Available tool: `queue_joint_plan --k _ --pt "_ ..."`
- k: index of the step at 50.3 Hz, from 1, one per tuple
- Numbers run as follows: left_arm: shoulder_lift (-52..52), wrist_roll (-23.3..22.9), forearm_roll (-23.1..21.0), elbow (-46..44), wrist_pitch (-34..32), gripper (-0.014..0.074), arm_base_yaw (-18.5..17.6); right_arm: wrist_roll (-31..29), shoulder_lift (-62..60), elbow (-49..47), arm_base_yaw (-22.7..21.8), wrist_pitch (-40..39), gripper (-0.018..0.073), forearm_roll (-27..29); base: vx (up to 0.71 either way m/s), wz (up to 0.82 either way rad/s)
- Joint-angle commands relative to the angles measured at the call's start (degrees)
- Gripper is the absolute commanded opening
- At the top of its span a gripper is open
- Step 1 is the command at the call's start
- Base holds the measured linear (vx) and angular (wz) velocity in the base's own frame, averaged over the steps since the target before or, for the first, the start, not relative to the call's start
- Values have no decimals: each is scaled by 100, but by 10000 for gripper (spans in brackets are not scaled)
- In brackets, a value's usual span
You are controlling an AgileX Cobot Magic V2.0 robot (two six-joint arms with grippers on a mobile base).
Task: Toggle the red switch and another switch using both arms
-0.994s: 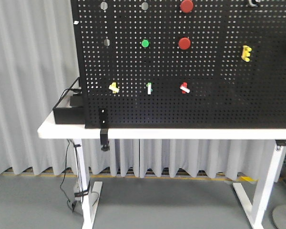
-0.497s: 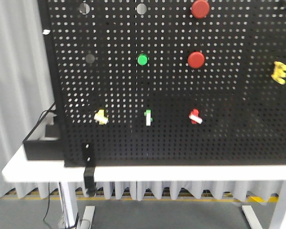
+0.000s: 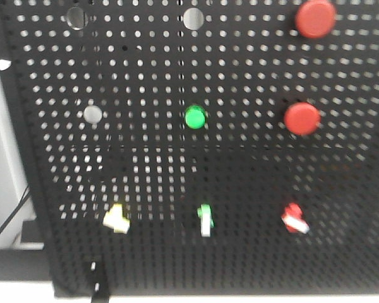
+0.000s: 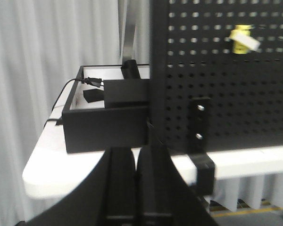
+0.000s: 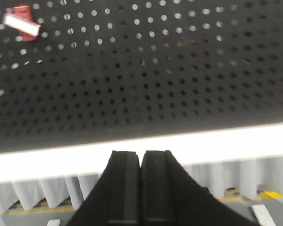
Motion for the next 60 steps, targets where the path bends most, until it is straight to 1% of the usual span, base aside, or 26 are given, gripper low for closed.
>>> queue_joint_plan --k 1,19,45,52,56,57,58,60 --pt "-106 -18 -17 119 -470 3 10 -64 -55 31 -23 -474 -6 -43 32 5" --pt "-106 -18 -17 119 -470 3 10 -64 -55 31 -23 -474 -6 -43 21 3" --pt "-106 -18 -17 119 -470 3 10 -64 -55 31 -23 -474 -6 -43 1 -1" --pt "-106 -18 -17 119 -470 3 10 -50 -57 31 -23 -728 -6 -36 0 0" --pt "-106 -3 49 74 -811 3 10 -45 -57 19 -23 -1094 -6 -33 0 0" --pt "-106 -9 22 67 -900 3 10 -39 -57 19 -23 -1299 -6 0 0 0" --pt "-106 -77 -39 53 -1154 3 10 10 -57 19 -23 -1501 -6 34 0 0" --pt "-106 -239 -179 53 -1485 3 10 135 -57 -9 -23 -1715 -6 157 0 0"
